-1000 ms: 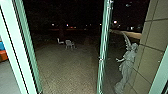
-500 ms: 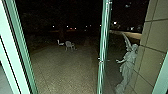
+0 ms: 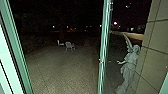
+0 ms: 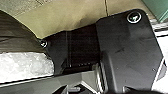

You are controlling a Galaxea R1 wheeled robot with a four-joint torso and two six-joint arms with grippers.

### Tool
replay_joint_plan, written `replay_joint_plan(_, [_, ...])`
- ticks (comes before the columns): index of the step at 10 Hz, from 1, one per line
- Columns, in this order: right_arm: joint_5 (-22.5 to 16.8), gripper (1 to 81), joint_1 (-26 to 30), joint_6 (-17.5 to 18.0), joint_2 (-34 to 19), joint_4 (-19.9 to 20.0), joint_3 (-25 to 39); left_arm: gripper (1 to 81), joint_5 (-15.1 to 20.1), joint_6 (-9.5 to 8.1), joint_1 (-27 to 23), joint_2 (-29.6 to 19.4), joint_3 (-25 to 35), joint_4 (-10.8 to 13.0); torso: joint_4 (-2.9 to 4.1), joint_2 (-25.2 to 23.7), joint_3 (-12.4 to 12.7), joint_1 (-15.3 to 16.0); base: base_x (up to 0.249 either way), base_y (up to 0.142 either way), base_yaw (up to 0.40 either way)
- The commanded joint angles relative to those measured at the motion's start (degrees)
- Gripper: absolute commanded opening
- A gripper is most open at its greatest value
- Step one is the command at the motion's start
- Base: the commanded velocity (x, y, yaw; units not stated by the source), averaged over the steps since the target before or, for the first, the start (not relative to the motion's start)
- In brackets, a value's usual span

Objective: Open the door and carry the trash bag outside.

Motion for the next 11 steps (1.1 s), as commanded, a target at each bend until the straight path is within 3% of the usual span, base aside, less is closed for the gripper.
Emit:
replay_joint_plan(1, [-2.57,81.1,2.69,-0.32,0.39,0.22,0.47,1.0,3.25,0.03,-3.83,0.21,0.08,0.12,0.00,0.02,0.00,0.02,0.093,0.000,0.000])
replay_joint_plan(11, [-2.66,81.1,2.51,-0.41,0.30,0.31,-0.14,1.0,3.25,0.03,-3.92,0.21,0.17,0.03,0.00,0.00,0.02,-0.17,0.111,0.000,0.000])
